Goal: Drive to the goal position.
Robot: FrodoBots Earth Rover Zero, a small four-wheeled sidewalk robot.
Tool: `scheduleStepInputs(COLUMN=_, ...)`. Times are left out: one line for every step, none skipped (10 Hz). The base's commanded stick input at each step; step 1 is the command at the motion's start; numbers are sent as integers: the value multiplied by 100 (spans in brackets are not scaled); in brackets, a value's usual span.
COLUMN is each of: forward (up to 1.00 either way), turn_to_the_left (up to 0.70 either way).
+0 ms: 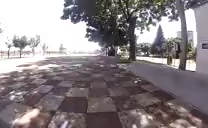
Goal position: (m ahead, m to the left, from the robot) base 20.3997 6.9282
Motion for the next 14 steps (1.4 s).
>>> scheduleStepInputs(forward=70, turn_to_the_left=0)
scheduleStepInputs(forward=70, turn_to_the_left=0)
scheduleStepInputs(forward=70, turn_to_the_left=0)
scheduleStepInputs(forward=70, turn_to_the_left=0)
scheduleStepInputs(forward=70, turn_to_the_left=0)
scheduleStepInputs(forward=70, turn_to_the_left=0)
scheduleStepInputs(forward=70, turn_to_the_left=0)
scheduleStepInputs(forward=70, turn_to_the_left=0)
scheduleStepInputs(forward=70, turn_to_the_left=0)
scheduleStepInputs(forward=70, turn_to_the_left=0)
scheduleStepInputs(forward=70, turn_to_the_left=0)
scheduleStepInputs(forward=70, turn_to_the_left=0)
scheduleStepInputs(forward=70, turn_to_the_left=0)
scheduleStepInputs(forward=70, turn_to_the_left=0)
